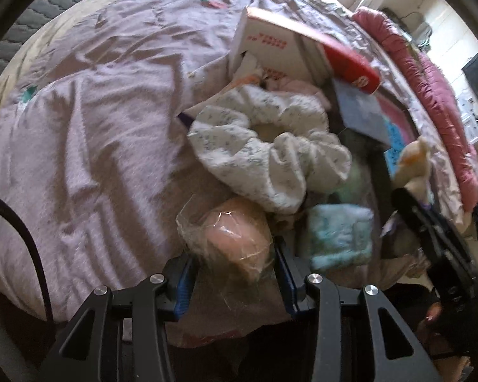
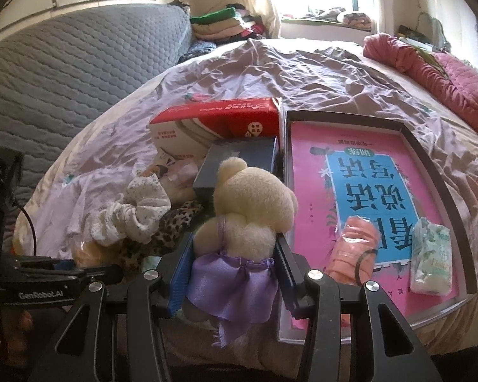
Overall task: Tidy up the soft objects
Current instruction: 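Grasp the teddy bear with the right gripper while the left grasps the clear bag, then carry the teddy bear and clear bag in both grippers over the pink tray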
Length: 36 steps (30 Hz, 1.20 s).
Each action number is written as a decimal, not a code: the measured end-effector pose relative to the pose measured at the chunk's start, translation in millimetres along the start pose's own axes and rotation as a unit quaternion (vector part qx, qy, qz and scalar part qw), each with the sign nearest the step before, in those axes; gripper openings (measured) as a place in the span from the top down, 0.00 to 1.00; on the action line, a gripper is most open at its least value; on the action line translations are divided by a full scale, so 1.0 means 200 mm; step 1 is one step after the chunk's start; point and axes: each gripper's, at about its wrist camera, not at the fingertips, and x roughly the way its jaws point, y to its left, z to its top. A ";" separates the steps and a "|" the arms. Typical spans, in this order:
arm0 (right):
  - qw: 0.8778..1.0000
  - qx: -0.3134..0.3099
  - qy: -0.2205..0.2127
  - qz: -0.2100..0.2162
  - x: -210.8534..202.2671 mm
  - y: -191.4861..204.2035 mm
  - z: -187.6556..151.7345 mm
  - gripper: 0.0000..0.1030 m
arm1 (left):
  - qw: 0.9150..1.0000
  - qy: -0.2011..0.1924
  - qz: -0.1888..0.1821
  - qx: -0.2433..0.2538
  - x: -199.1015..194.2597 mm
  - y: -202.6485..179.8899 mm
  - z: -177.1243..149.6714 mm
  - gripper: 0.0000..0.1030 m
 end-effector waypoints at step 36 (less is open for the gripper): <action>0.996 0.073 -0.055 -0.021 -0.27 -0.31 0.02 0.52 | 0.994 -0.111 0.007 -0.013 -0.38 -0.08 0.07 0.56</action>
